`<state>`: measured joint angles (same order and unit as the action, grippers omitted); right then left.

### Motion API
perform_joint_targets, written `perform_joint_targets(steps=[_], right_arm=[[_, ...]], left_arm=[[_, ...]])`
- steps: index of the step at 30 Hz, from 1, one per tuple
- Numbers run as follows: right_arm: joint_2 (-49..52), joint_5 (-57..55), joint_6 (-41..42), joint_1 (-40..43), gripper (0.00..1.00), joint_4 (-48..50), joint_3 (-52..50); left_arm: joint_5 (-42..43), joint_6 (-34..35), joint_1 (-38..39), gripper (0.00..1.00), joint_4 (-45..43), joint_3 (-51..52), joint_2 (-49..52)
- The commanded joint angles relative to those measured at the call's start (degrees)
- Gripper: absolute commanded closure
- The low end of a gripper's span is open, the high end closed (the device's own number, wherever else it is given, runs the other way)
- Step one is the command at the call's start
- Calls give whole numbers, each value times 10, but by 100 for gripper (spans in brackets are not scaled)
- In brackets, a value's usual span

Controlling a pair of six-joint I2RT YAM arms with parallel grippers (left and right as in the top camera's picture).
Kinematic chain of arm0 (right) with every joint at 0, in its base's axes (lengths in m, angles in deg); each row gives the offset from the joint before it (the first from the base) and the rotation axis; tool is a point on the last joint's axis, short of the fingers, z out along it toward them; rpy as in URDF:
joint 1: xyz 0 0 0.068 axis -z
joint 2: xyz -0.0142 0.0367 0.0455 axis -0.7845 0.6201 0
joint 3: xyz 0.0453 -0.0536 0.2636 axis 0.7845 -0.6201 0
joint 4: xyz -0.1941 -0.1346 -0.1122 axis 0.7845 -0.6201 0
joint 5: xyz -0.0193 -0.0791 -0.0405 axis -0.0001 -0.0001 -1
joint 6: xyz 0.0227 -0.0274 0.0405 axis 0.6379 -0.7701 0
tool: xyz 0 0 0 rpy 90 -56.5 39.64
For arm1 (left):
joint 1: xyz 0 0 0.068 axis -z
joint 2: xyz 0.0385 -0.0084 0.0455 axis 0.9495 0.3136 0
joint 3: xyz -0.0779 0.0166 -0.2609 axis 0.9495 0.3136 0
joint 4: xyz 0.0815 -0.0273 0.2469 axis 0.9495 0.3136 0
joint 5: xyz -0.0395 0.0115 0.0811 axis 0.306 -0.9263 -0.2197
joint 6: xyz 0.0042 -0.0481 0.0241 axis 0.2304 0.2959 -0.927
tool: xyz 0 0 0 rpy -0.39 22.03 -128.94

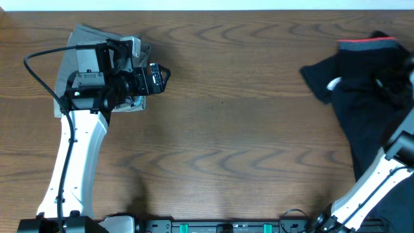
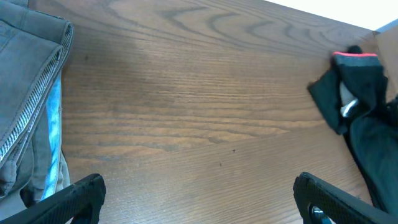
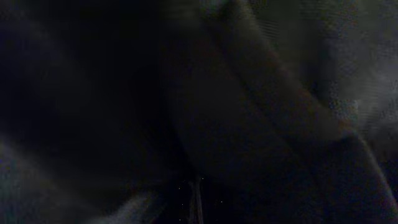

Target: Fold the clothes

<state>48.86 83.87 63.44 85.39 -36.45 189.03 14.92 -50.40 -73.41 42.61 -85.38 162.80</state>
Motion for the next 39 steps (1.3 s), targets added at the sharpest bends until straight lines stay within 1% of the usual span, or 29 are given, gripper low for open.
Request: perform_joint_targets(steps=[1, 7, 10, 12, 14, 16, 18, 20, 23, 25, 27, 29, 34, 39], right_arm=[[44, -92, -70, 45, 99, 2, -19], [44, -97, -78, 90, 99, 20, 6], [44, -20, -137, 104, 99, 28, 32], [43, 70, -191, 109, 99, 24, 63], [40, 154, -228, 109, 98, 1, 98], [34, 232, -248, 108, 98, -52, 141], [26, 262, -248, 106, 98, -116, 174], [16, 261, -249, 102, 99, -174, 193], [1, 213, -249, 94, 99, -240, 195], [-2, 147, -237, 89, 99, -289, 195], [-2, 61, -192, 83, 99, -330, 191], [-2, -10, -151, 76, 99, -350, 171], [-2, -81, -127, 70, 99, -345, 91], [-2, -194, -81, 70, 99, -280, 10]], left_arm=[[8, 3, 2, 2, 0, -13, 0], [8, 3, 2, 2, 0, -13, 0], [8, 3, 2, 2, 0, -13, 0], [8, 3, 2, 2, -1, -13, 0], [8, 3, 2, 2, -1, -13, 0], [8, 3, 2, 2, -1, -13, 0], [9, 3, 2, 2, 0, -13, 0], [9, 3, 2, 2, -1, -13, 0], [8, 3, 2, 2, -3, -13, 0], [8, 3, 2, 2, -6, -13, 0], [8, 3, 2, 2, -7, -13, 0], [8, 3, 2, 2, -7, -13, 0], [8, 3, 2, 2, -7, -13, 0], [8, 3, 2, 2, -8, -13, 0]])
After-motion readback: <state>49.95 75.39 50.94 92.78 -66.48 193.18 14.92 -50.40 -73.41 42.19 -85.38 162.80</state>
